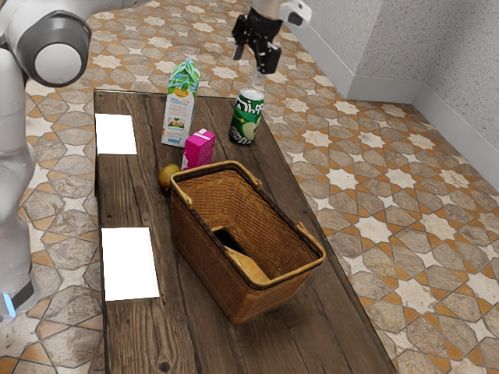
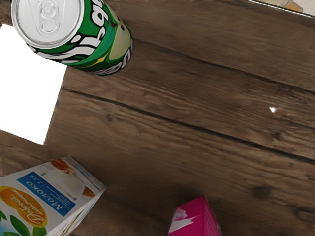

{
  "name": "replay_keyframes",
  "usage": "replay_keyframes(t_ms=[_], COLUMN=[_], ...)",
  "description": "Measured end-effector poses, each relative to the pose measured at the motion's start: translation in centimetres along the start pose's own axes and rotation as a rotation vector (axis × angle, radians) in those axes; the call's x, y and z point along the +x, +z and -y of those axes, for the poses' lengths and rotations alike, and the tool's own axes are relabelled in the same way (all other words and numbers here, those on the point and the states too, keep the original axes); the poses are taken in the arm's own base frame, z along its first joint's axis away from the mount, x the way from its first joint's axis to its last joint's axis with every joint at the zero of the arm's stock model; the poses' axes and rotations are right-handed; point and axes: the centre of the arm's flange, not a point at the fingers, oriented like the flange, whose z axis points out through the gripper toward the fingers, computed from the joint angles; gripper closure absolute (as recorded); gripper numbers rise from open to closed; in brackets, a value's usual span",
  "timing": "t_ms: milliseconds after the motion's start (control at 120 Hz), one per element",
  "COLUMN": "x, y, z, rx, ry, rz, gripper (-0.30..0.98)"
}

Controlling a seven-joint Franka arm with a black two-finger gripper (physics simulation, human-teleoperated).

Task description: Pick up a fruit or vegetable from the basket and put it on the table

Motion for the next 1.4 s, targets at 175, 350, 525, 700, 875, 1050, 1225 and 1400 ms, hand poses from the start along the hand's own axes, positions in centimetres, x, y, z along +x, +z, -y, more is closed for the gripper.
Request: replay_keyframes(t_ms=[175,350,525,700,875,1050,1225,1400], x=[-3.2,-4.0,0.5,-8.5,-9.9,-16.7,-14.7,-15.0], y=[-8.2,-9.4,-0.9,0.3,4.4,3.8,2.0,1.7], z=[0.7,-0.1,-5.3,-34.1,-35.4,-32.7,-29.8,-30.2], rx=[-0.027,-0.026,-0.045,0.021,0.039,0.079,0.137,0.088], ry=[0.014,0.068,0.182,0.884,1.063,1.241,1.249,1.234], rz=[-0.177,-0.197,-0.019,-0.041,0.035,0.03,-0.024,-0.027], gripper=[0.0,0.0,0.0,0.0,0.0,0.0,0.0,0.0])
